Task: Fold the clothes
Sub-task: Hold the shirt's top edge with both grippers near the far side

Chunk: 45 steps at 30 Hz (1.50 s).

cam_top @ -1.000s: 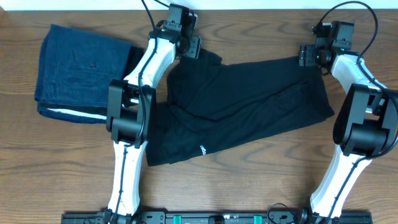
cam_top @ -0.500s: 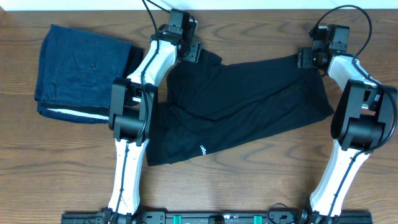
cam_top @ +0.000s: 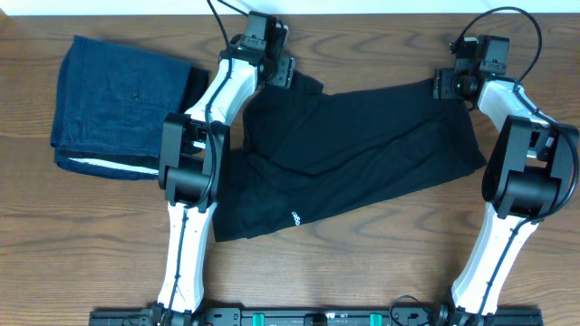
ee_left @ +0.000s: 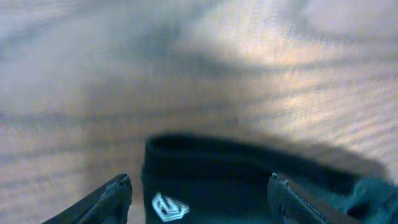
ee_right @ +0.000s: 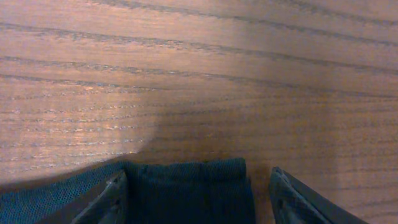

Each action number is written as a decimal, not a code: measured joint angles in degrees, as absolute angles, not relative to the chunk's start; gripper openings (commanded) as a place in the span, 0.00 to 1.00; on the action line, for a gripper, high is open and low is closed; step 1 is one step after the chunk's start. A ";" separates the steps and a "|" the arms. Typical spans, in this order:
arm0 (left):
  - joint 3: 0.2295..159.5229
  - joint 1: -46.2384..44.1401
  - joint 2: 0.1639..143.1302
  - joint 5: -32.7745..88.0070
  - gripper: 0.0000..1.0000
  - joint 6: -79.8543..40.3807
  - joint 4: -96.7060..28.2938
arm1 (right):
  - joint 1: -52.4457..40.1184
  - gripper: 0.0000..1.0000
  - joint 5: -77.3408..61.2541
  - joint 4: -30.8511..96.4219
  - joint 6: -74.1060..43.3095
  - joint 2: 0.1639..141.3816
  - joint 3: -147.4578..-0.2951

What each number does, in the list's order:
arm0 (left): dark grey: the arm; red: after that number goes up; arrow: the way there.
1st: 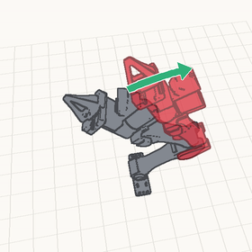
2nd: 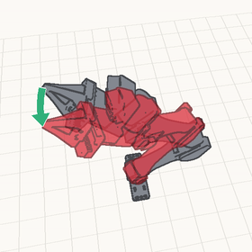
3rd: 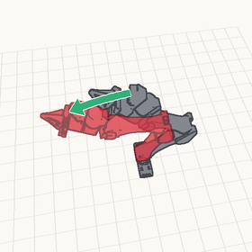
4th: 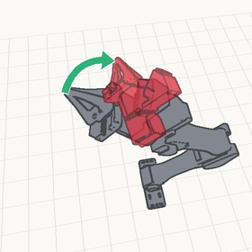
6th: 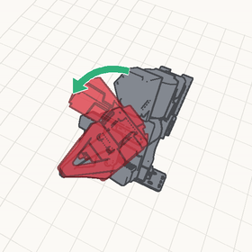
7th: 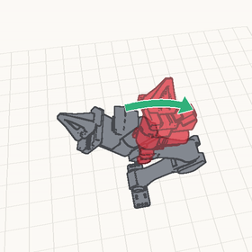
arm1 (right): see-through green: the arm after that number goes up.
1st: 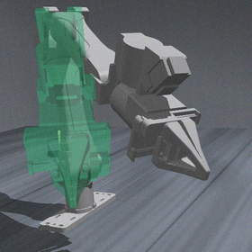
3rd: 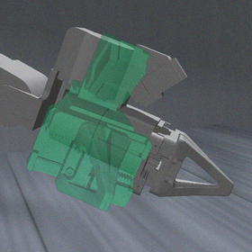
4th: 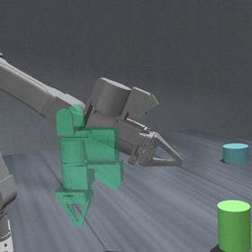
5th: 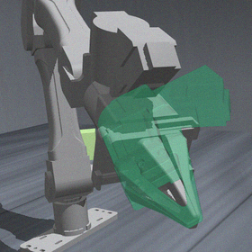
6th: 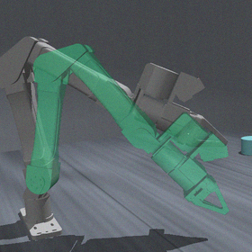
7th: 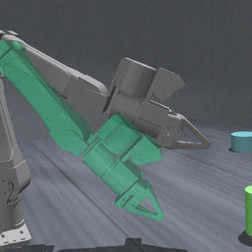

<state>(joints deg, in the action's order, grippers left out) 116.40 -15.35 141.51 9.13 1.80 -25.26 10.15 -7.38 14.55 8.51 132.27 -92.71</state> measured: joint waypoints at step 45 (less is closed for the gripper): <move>115.63 -14.39 143.15 9.50 0.15 2.74 -24.03 | 9.63 0.01 -8.62 16.19 9.17 132.29 -93.21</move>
<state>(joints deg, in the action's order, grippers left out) 115.63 -14.39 143.15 9.50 2.74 -24.03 9.63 -8.62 16.19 9.17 132.29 -93.21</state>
